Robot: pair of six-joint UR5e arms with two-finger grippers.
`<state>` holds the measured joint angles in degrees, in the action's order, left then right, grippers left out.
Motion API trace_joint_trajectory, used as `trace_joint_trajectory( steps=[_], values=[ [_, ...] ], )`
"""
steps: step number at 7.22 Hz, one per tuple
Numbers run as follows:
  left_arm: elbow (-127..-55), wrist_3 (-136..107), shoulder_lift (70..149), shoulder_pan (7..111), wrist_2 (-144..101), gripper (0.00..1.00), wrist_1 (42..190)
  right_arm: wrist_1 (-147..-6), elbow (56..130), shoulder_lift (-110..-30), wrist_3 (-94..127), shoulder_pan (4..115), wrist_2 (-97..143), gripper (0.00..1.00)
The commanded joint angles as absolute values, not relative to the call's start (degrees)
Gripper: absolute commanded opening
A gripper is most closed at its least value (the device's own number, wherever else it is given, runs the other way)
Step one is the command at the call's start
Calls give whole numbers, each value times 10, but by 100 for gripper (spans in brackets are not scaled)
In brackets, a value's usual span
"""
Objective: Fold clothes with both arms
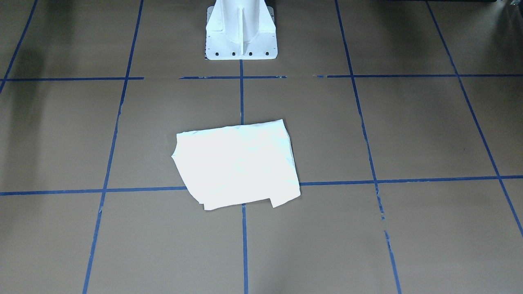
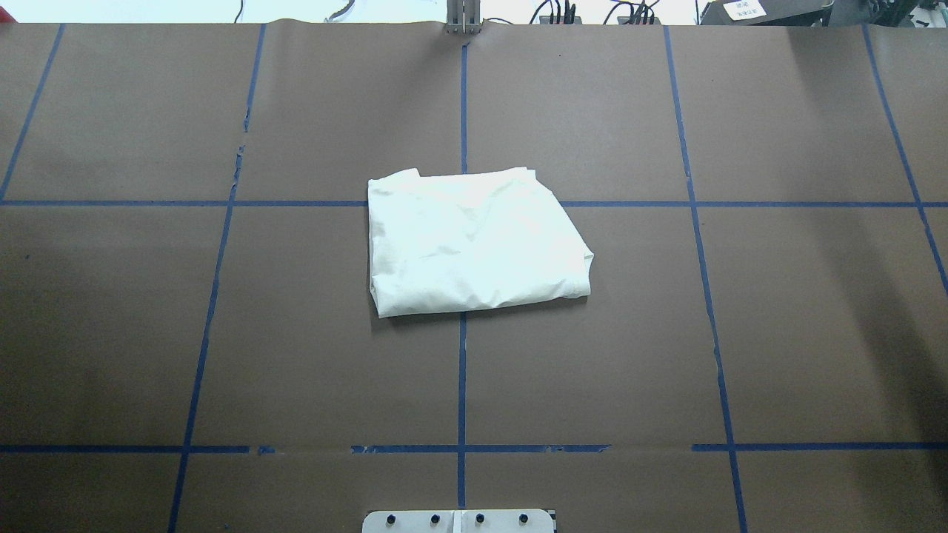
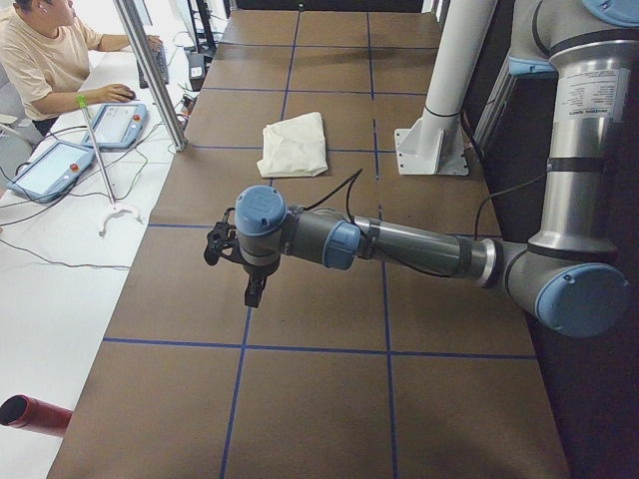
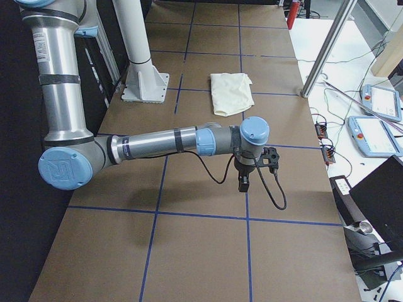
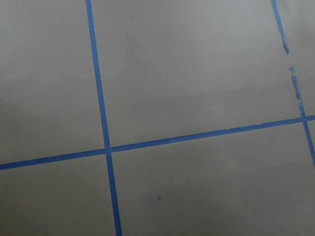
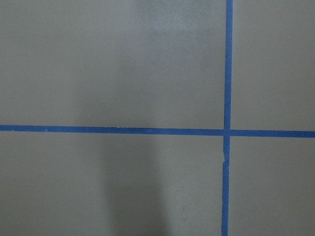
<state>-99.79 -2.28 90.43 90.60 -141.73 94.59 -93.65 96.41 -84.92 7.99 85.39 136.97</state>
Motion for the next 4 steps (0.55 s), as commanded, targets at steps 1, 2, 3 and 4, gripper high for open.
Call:
trace_joint_trajectory(
  steps=[1, 2, 3, 4],
  values=[
    [-993, -25, 904, 904, -1412, 100, 946, -939, 1009, -859, 81, 866, 1373, 100],
    [-984, -25, 899, 905, -1407, 100, 946, -939, 1006, -872, 81, 865, 1372, 100],
    [-983, -25, 891, 905, -1396, 100, 946, -938, 999, -880, 80, 865, 1372, 100],
    [-982, -25, 883, 905, -1384, 100, 945, -937, 1001, -898, 80, 865, 1371, 100]
  ],
)
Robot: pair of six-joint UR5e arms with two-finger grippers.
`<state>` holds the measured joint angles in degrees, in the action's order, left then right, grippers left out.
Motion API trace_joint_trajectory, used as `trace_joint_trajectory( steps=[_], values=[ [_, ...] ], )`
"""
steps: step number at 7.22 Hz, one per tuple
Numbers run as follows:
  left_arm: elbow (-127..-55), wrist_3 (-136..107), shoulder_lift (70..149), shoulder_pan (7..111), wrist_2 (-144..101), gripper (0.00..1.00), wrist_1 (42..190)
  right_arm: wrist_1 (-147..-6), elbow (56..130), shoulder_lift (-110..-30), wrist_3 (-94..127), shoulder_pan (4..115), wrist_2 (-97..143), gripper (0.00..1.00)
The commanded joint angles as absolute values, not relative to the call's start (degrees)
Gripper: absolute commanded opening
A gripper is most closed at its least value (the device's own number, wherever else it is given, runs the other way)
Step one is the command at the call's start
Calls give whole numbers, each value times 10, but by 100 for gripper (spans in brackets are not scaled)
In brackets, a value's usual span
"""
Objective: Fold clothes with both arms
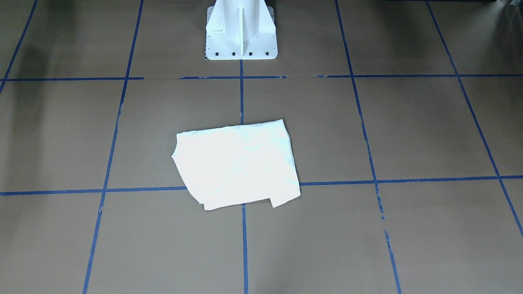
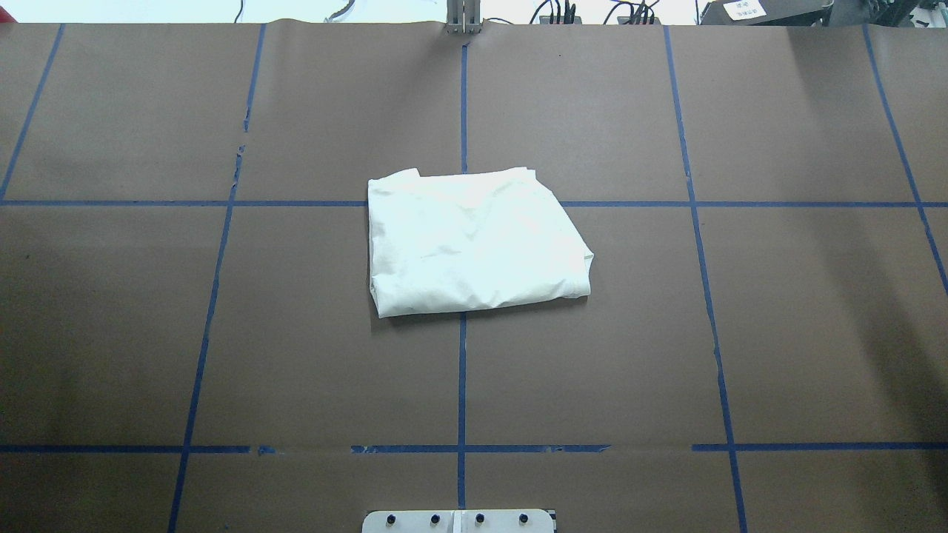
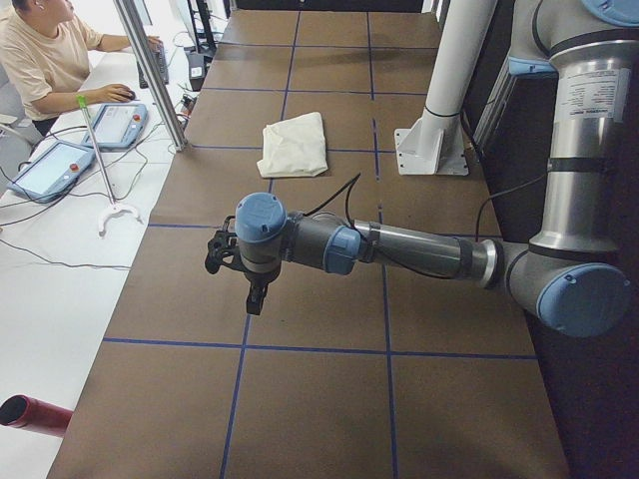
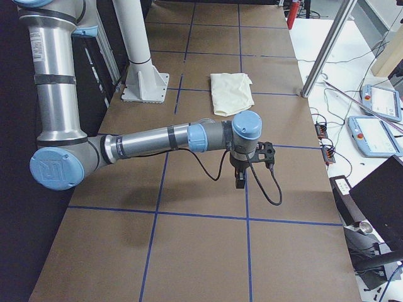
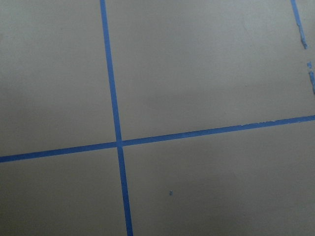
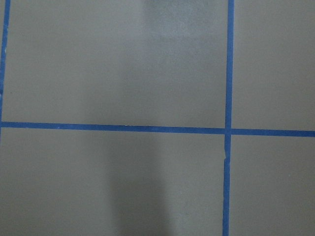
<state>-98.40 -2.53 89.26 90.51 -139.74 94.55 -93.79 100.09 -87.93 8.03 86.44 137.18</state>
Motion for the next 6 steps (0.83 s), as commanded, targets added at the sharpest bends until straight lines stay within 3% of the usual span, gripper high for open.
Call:
trace_joint_trajectory(
  steps=[1, 6],
  values=[
    [-974, -26, 877, 904, -1383, 100, 945, -937, 1008, -913, 80, 866, 1373, 100],
    [-976, -27, 852, 904, -1384, 100, 948, -938, 1030, -946, 78, 873, 1369, 100]
  ],
)
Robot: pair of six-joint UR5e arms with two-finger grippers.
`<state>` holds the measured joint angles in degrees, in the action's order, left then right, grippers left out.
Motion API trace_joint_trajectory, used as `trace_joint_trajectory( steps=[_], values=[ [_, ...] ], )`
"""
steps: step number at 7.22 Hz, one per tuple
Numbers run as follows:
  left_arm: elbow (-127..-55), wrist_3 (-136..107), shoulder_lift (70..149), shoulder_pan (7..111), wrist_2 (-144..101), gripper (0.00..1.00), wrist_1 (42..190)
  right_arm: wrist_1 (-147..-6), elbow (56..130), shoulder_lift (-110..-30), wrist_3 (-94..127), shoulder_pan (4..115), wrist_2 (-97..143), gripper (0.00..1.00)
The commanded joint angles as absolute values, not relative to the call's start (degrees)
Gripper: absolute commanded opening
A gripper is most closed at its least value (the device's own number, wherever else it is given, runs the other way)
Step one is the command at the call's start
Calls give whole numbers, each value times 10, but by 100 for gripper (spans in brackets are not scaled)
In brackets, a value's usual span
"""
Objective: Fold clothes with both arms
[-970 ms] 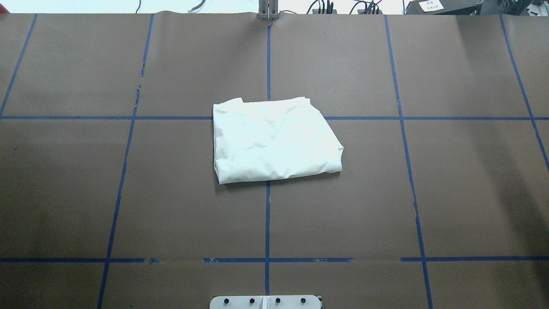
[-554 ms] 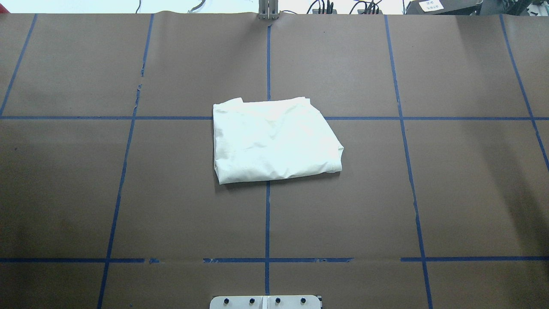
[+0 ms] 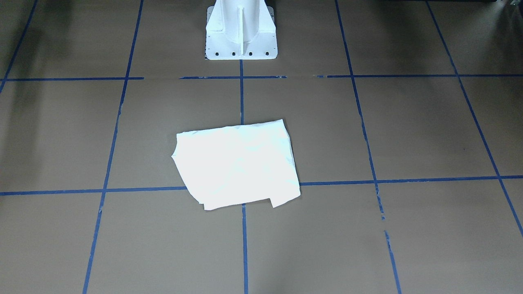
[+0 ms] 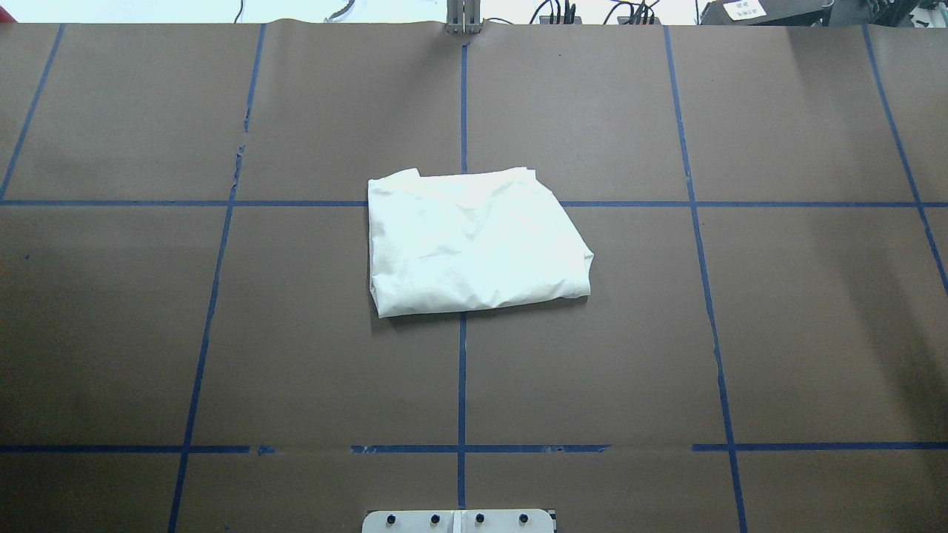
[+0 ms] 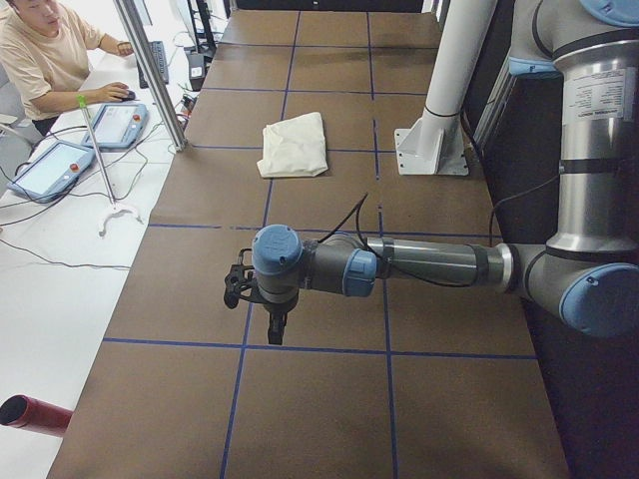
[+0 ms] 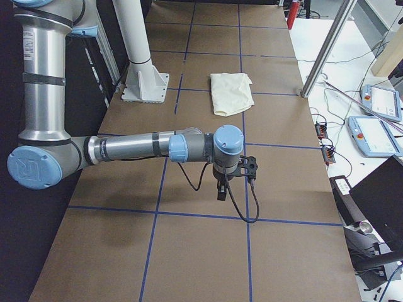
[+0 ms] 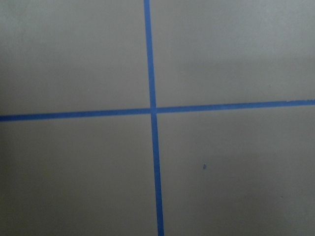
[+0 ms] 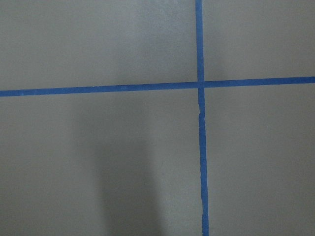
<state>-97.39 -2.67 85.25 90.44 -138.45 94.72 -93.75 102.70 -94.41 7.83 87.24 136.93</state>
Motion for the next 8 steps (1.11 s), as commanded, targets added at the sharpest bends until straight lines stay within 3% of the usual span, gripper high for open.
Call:
trace_joint_trajectory(
  steps=[1, 8],
  values=[
    [-979, -27, 851, 904, -1386, 100, 948, -938, 1030, -945, 79, 873, 1369, 100],
    [-980, -27, 854, 904, -1385, 100, 949, -937, 1043, -944, 79, 873, 1374, 100]
  ],
)
